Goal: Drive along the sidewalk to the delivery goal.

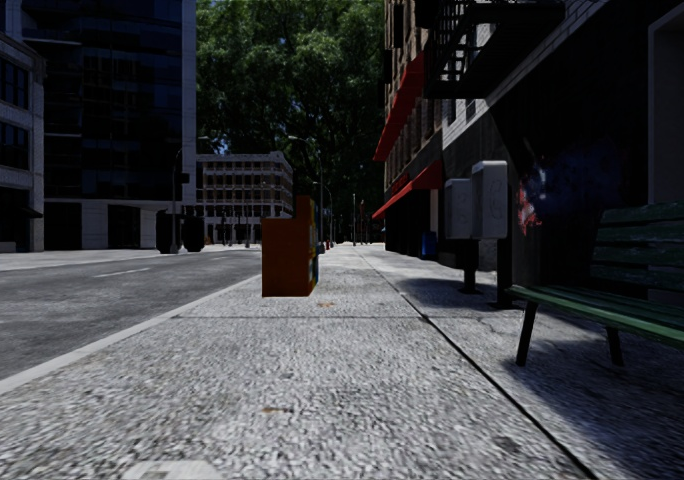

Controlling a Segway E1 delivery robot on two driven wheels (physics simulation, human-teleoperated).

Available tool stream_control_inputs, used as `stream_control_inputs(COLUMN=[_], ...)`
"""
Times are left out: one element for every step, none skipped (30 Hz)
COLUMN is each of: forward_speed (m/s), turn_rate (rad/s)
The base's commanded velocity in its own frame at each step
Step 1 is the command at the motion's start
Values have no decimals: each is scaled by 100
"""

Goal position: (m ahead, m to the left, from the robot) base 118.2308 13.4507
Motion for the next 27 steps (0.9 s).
stream_control_inputs(forward_speed=[200, 200, 200, 200, 200, 200, 200, 200, 200, 200, 200, 200, 200, 200, 200, 200, 200, 200, 200, 200, 200, 200, 200, 200, 200, 200, 200], turn_rate=[0, 0, 0, 0, 0, 0, 0, 0, 0, 0, 0, 0, 0, 0, 0, 0, 0, 0, 0, 0, 0, 0, -1, -18, -38, -59, -59])
